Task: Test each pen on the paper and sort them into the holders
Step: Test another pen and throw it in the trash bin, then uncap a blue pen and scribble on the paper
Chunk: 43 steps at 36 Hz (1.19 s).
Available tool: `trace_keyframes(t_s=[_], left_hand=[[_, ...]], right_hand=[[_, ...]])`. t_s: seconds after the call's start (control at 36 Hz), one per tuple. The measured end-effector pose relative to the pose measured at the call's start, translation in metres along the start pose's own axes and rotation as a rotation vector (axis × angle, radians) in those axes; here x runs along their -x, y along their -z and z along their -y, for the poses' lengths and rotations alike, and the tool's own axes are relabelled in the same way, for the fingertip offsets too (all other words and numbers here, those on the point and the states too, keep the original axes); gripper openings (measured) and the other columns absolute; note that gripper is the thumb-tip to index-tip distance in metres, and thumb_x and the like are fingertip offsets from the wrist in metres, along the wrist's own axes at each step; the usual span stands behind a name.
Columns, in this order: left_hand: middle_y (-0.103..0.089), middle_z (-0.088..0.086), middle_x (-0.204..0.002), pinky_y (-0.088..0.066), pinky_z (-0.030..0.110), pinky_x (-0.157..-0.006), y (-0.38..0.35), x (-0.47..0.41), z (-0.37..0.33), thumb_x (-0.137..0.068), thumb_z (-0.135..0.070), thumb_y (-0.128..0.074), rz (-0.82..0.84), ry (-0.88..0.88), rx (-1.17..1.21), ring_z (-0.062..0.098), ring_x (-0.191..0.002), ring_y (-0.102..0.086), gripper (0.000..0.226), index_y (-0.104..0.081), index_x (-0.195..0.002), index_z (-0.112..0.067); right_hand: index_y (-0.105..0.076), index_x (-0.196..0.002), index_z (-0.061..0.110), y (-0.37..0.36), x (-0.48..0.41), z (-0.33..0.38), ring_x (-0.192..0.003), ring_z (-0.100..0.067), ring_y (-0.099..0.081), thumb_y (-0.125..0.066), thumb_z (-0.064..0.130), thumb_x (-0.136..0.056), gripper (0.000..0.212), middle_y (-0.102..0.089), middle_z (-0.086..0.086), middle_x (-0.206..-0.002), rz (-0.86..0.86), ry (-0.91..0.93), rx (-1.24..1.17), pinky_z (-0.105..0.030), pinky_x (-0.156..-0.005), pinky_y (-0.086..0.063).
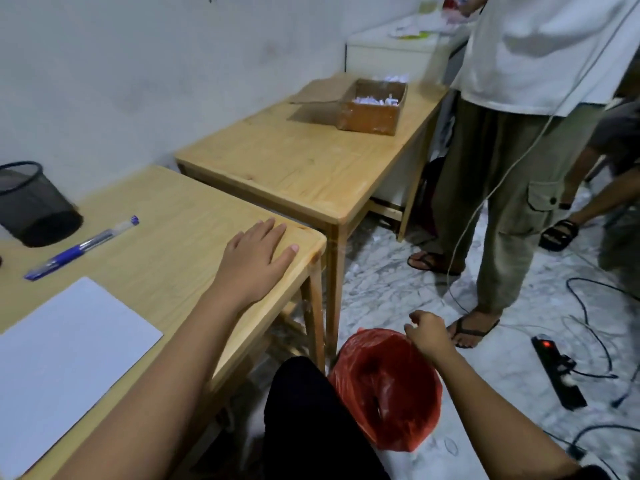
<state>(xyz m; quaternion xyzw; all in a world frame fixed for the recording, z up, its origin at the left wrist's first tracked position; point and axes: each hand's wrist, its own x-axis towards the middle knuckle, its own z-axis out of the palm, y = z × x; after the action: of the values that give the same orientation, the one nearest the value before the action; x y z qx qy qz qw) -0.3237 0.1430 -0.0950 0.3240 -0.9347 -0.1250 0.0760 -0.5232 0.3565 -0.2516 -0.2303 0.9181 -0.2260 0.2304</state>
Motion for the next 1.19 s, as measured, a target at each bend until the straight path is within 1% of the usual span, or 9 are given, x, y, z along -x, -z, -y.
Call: trace_keyframes(t_s=[0.08, 0.17, 0.22, 0.28, 0.47, 0.64, 0.75, 1.06, 1.19], left_hand=[[-0.019, -0.001, -0.157, -0.012, 0.040, -0.116, 0.001, 0.002, -0.001, -0.097, -0.049, -0.027, -0.005, -0.010, 0.009, 0.018, -0.144, -0.015, 0.055, -0.025, -0.147, -0.024], [-0.019, 0.000, -0.157, -0.013, 0.040, -0.118, 0.005, 0.005, 0.000, -0.097, -0.048, -0.029, 0.020, -0.018, 0.045, 0.018, -0.145, -0.014, 0.056, -0.026, -0.147, -0.022], [-0.017, 0.002, -0.157, -0.014, 0.040, -0.119, 0.010, 0.009, 0.003, -0.097, -0.047, -0.032, 0.030, -0.004, 0.088, 0.019, -0.145, -0.012, 0.057, -0.026, -0.147, -0.019], [-0.015, 0.002, -0.158, -0.015, 0.040, -0.119, 0.017, 0.014, 0.009, -0.097, -0.045, -0.034, 0.015, 0.018, 0.130, 0.018, -0.146, -0.010, 0.058, -0.025, -0.147, -0.018], [-0.009, 0.002, -0.159, -0.012, 0.035, -0.117, 0.061, 0.037, 0.046, -0.098, -0.044, -0.032, -0.054, 0.085, 0.121, 0.019, -0.146, -0.006, 0.060, -0.018, -0.148, -0.015], [-0.014, 0.005, -0.158, -0.015, 0.036, -0.116, 0.101, 0.072, 0.095, -0.097, -0.044, -0.033, -0.136, 0.185, 0.097, 0.020, -0.145, -0.012, 0.061, -0.022, -0.147, -0.011], [-0.031, 0.009, -0.150, -0.027, 0.034, -0.107, 0.118, 0.106, 0.137, -0.098, -0.041, -0.036, -0.214, 0.267, 0.100, 0.021, -0.139, -0.028, 0.055, -0.035, -0.139, -0.005], [-0.013, 0.005, -0.158, -0.012, 0.029, -0.115, 0.124, 0.207, 0.236, -0.099, -0.040, -0.033, -0.228, 0.590, 0.054, 0.017, -0.146, -0.009, 0.058, -0.021, -0.147, -0.011], [-0.017, 0.005, -0.157, -0.013, 0.031, -0.116, 0.114, 0.232, 0.260, -0.097, -0.046, -0.033, -0.264, 0.696, 0.102, 0.017, -0.145, -0.012, 0.062, -0.023, -0.147, -0.011]], right_hand=[[-0.048, -0.131, -0.001, 0.023, 0.010, 0.020, -0.112, -0.034, -0.056, -0.050, 0.013, -0.092, 0.043, -0.057, -0.022, -0.128, -0.047, 0.040, 0.001, -0.040, -0.092, -0.046], [-0.046, -0.134, 0.002, 0.045, 0.021, 0.042, -0.081, -0.031, -0.058, -0.048, 0.014, -0.093, 0.042, -0.057, -0.024, -0.122, -0.115, 0.078, -0.021, -0.038, -0.068, -0.047], [-0.057, -0.119, 0.007, 0.059, 0.027, 0.058, -0.067, -0.024, -0.052, -0.048, 0.014, -0.092, 0.029, -0.058, -0.022, -0.109, -0.175, 0.125, -0.036, -0.036, -0.060, -0.046], [-0.059, -0.106, 0.011, 0.073, 0.034, 0.077, -0.071, -0.023, -0.056, -0.048, 0.017, -0.091, 0.020, -0.055, -0.019, -0.104, -0.229, 0.160, -0.044, -0.036, -0.066, -0.051], [-0.047, -0.134, 0.011, 0.107, 0.064, 0.157, -0.091, -0.021, -0.058, -0.047, 0.023, -0.093, 0.042, -0.058, -0.014, -0.124, -0.237, 0.405, -0.080, -0.034, -0.070, -0.049], [-0.042, -0.138, 0.014, 0.092, 0.087, 0.240, -0.124, -0.027, -0.048, -0.047, 0.024, -0.095, 0.045, -0.047, -0.011, -0.140, -0.143, 0.538, -0.018, -0.037, -0.101, -0.042], [-0.052, -0.129, 0.007, 0.059, 0.099, 0.292, -0.114, -0.030, -0.054, -0.046, 0.019, -0.092, 0.039, -0.057, -0.016, -0.128, -0.140, 0.654, 0.008, -0.038, -0.095, -0.044], [-0.047, -0.134, 0.009, -0.051, 0.120, 0.398, -0.119, -0.023, -0.053, -0.050, 0.019, -0.090, 0.046, -0.052, -0.007, -0.134, 0.059, 0.862, 0.022, -0.023, -0.092, -0.039], [-0.054, -0.128, 0.009, -0.088, 0.123, 0.427, -0.108, -0.028, -0.058, -0.049, 0.018, -0.090, 0.039, -0.059, -0.012, -0.124, 0.116, 0.925, 0.044, -0.035, -0.092, -0.048]])
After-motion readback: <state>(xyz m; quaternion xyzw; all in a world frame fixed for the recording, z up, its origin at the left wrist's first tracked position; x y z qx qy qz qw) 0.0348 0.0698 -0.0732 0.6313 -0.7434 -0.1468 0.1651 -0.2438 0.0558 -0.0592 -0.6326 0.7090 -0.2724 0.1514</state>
